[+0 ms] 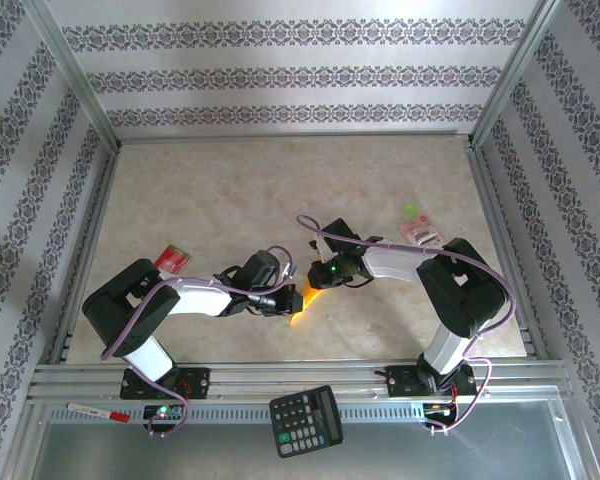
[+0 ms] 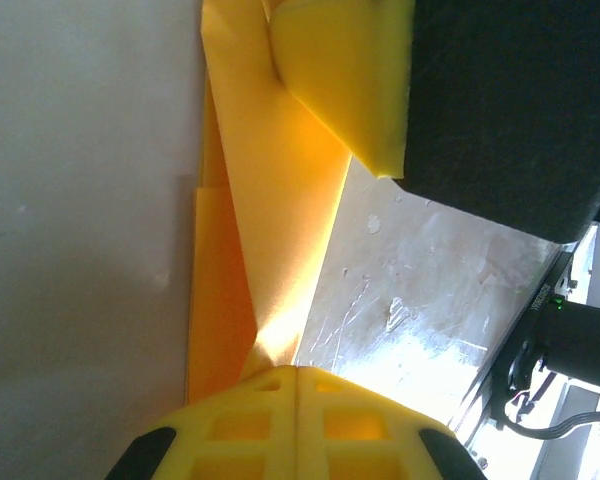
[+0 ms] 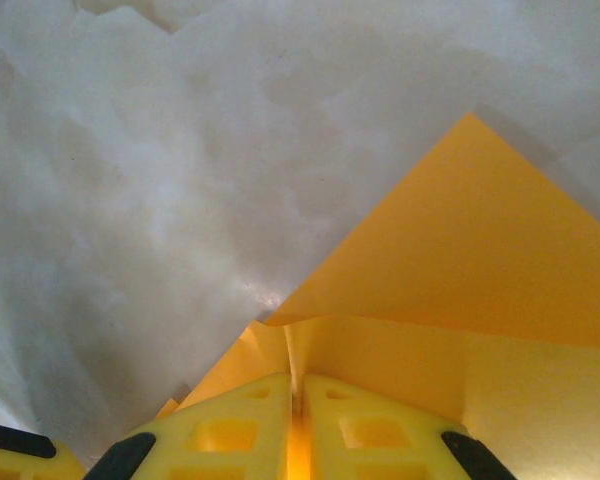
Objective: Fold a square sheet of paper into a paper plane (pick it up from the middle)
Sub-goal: Fold the wing for the fifth time at the center of the table.
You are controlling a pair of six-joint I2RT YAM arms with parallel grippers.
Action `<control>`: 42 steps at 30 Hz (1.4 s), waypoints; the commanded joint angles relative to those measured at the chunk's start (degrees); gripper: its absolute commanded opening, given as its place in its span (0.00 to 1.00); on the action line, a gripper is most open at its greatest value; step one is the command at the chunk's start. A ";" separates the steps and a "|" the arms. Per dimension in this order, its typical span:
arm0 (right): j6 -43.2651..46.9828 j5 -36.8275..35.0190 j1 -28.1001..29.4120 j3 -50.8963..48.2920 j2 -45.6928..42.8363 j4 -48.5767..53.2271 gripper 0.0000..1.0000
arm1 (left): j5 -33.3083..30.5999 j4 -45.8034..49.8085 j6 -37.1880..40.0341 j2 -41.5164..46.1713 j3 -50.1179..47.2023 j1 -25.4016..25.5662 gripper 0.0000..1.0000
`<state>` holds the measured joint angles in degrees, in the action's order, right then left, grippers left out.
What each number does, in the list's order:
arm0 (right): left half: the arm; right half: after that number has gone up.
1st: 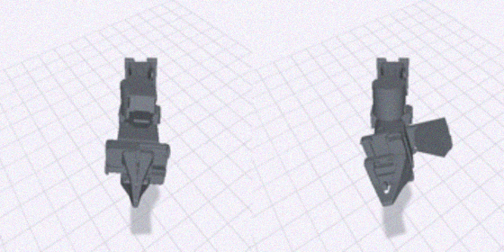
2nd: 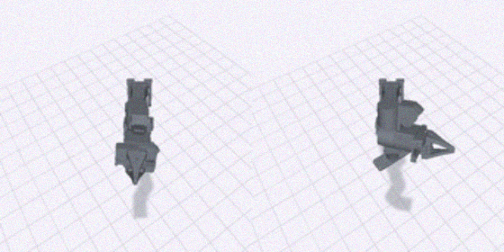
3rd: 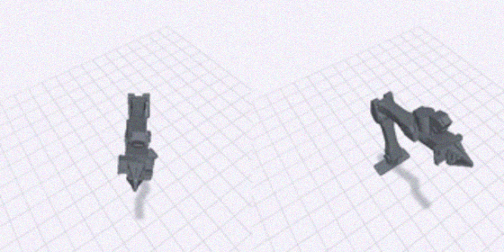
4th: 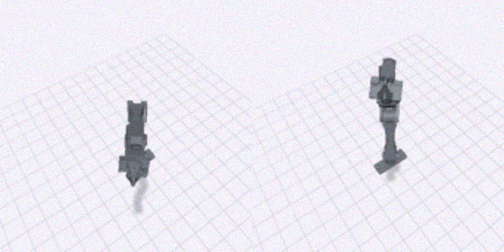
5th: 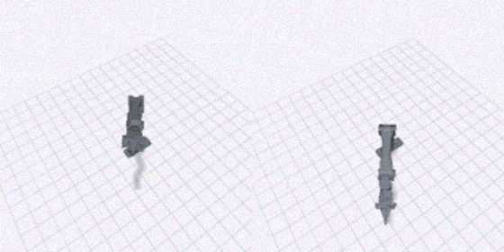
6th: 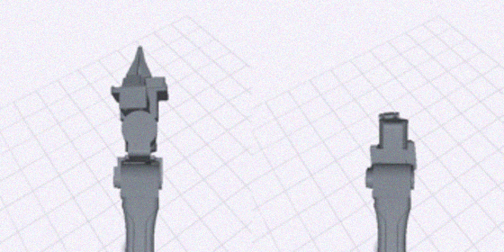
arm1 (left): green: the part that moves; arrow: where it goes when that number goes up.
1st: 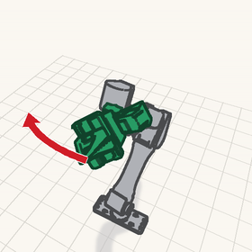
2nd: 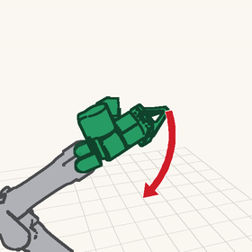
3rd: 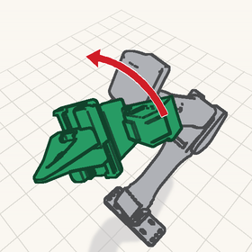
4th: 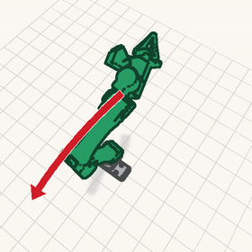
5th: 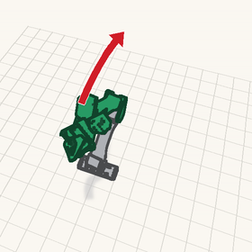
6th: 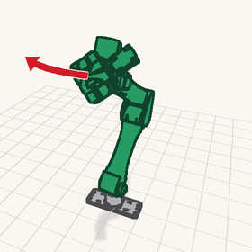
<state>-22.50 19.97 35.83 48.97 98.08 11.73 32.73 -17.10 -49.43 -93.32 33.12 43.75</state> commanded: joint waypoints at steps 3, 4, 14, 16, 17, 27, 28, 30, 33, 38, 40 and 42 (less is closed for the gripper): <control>0.50 -2.30 -0.37 -1.36 0.51 1.24 0.13 | -0.81 2.15 1.79 -0.99 -1.52 -0.59 0.03; 0.59 -2.47 -0.42 -1.34 0.61 1.35 0.13 | -1.01 2.16 1.79 -0.99 -1.65 -0.59 0.03; 1.41 -3.56 -1.03 -1.38 2.00 2.74 0.12 | -1.64 2.44 1.44 -0.55 -3.34 -0.63 0.03; 1.58 -3.76 -1.12 -1.25 2.19 3.03 0.12 | -1.66 2.45 1.44 -0.38 -3.84 -0.60 0.03; 1.62 -3.98 -1.13 -1.20 2.33 3.25 0.12 | -1.61 2.34 1.30 -0.23 -4.15 -0.60 0.02; 1.92 -4.06 -1.29 -0.47 3.08 4.45 0.11 | 0.94 1.51 -0.34 5.60 -6.44 -0.59 0.05; 1.95 -4.06 -1.27 -0.46 3.08 4.55 0.11 | 1.40 1.30 -0.40 6.65 -6.25 -0.60 0.06; 1.94 -4.23 -1.29 -0.46 3.08 4.62 0.11 | 1.87 1.20 -0.42 9.00 -5.75 -0.59 0.09; 1.77 -3.97 -1.31 -0.37 3.08 4.37 0.11 | 2.40 0.84 0.07 11.13 -4.98 -0.21 0.12; 1.67 -4.04 -1.30 -0.43 2.87 4.28 0.11 | 2.94 2.57 2.24 9.08 -2.24 1.76 0.15; 1.67 -3.97 -1.35 -0.40 2.97 4.22 0.11 | 3.35 3.37 3.11 7.15 -0.57 2.68 0.16; 1.63 -3.95 -1.36 -0.31 3.16 4.24 0.11 | 3.57 4.71 3.93 5.15 0.83 3.10 0.17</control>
<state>-22.06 20.25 35.38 49.15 98.48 12.14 34.94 -15.62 -48.07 -86.04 31.59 45.82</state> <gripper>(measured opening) 0.110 0.164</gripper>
